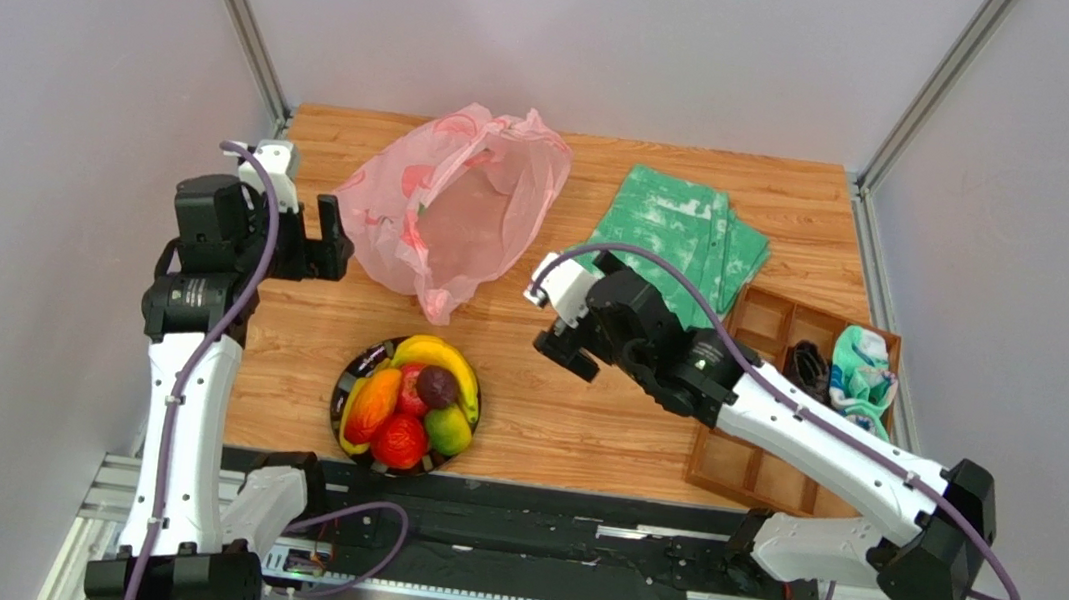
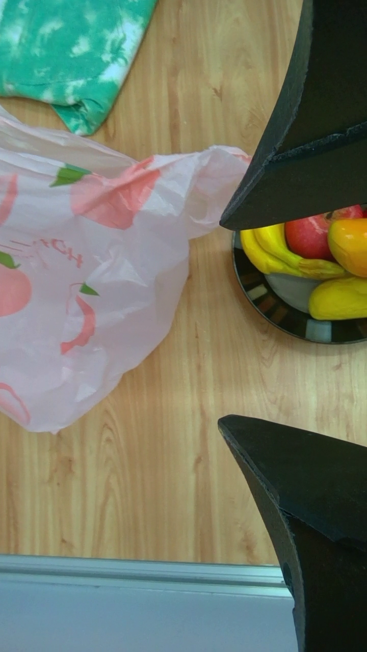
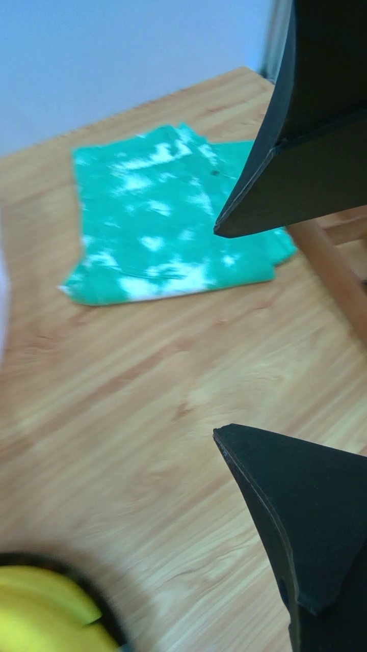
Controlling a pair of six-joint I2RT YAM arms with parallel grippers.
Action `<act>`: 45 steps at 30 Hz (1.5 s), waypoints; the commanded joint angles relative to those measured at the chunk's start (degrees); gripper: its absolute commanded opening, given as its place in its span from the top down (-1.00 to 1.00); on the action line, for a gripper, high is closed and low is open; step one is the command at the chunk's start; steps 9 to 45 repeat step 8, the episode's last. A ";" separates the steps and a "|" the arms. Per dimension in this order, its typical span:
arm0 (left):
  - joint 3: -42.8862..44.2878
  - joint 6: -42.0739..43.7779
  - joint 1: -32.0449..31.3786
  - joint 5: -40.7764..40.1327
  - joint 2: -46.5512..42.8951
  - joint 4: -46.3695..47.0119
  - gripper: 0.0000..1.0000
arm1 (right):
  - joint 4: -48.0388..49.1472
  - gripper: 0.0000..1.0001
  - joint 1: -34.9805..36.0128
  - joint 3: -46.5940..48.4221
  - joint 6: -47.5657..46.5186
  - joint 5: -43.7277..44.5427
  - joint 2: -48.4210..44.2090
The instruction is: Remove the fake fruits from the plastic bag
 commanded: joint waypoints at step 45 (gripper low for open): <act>-1.32 4.39 0.63 -1.07 -1.10 -0.63 -0.99 | 4.74 -1.00 -9.26 -8.36 -1.63 -2.90 -4.81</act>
